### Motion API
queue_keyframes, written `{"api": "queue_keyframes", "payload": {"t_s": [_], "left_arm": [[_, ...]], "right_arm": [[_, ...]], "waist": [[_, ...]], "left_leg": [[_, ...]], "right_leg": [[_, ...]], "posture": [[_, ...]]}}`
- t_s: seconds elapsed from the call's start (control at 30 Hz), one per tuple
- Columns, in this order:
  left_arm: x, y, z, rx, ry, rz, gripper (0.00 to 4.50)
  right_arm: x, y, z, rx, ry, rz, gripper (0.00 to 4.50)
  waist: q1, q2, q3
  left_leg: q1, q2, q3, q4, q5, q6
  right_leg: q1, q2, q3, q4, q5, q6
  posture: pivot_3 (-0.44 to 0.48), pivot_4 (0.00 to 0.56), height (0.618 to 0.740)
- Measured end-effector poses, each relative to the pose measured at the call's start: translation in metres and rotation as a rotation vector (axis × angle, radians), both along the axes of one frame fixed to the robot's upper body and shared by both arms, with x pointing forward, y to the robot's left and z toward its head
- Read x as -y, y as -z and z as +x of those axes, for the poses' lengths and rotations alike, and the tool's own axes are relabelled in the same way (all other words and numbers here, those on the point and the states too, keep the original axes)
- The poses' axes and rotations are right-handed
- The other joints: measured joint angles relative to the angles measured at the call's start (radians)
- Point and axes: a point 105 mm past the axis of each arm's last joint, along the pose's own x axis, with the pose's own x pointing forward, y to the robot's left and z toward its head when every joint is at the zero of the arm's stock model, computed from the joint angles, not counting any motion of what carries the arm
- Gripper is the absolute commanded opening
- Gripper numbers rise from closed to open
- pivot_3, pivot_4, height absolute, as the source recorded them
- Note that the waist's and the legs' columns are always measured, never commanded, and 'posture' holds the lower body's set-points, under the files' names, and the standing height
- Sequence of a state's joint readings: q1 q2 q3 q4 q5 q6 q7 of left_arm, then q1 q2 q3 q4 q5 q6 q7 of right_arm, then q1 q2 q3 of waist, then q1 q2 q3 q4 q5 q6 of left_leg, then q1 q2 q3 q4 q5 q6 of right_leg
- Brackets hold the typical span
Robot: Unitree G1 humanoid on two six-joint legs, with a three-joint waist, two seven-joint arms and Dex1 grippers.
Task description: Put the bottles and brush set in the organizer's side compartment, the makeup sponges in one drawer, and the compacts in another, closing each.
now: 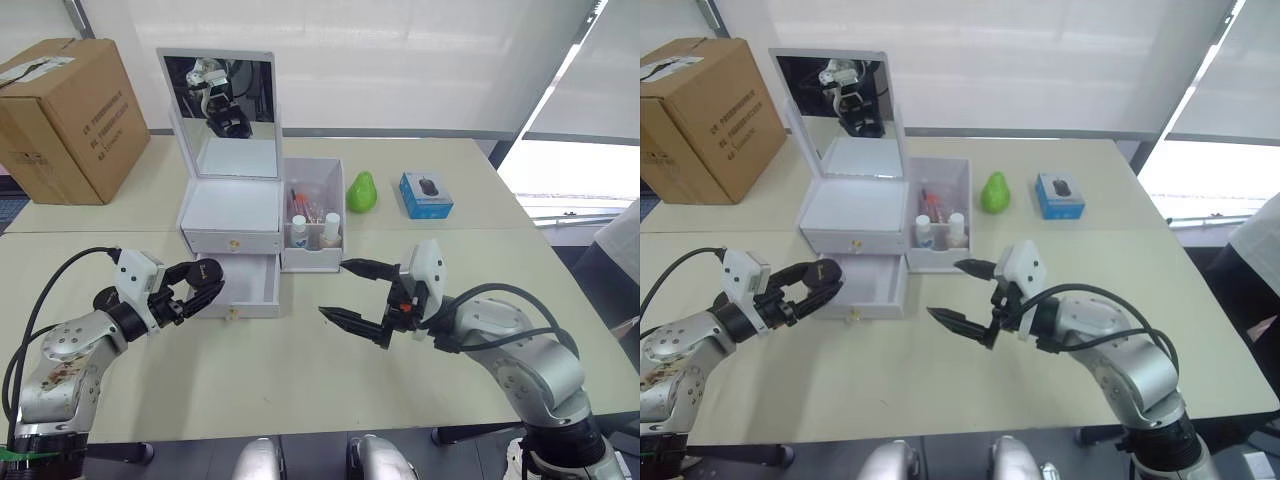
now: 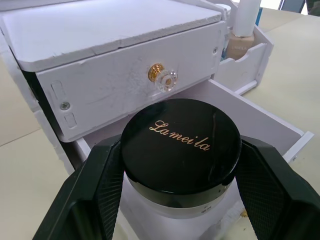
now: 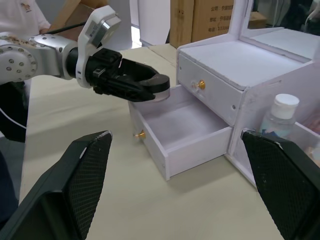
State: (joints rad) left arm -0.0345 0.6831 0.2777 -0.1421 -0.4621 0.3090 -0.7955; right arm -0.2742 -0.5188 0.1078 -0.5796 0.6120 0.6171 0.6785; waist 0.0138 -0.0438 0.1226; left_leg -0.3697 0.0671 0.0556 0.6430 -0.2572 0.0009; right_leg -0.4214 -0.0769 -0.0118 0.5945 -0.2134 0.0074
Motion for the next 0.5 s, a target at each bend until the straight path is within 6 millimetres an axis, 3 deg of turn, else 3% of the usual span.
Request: {"api": "queue_keyframes", "payload": {"t_s": [0.2,0.5], "left_arm": [[-0.002,0.012,0.000,-0.037,-0.010,0.035,2.92],[-0.003,0.013,0.008,-0.041,-0.018,0.055,2.92]], "right_arm": [[0.001,-0.004,0.001,0.013,0.008,0.011,4.50],[-0.001,-0.006,0.000,0.023,0.008,0.020,4.50]], "waist": [[0.001,0.000,0.000],[0.000,0.000,0.000]], "left_leg": [[0.000,0.000,0.000,0.000,0.000,0.000],[0.000,0.000,0.000,0.000,0.000,0.000]], "right_leg": [[0.000,0.000,0.000,0.000,0.000,0.000],[0.000,0.000,0.000,0.000,0.000,0.000]], "posture": [[0.000,0.150,0.740],[0.000,0.150,0.740]]}}
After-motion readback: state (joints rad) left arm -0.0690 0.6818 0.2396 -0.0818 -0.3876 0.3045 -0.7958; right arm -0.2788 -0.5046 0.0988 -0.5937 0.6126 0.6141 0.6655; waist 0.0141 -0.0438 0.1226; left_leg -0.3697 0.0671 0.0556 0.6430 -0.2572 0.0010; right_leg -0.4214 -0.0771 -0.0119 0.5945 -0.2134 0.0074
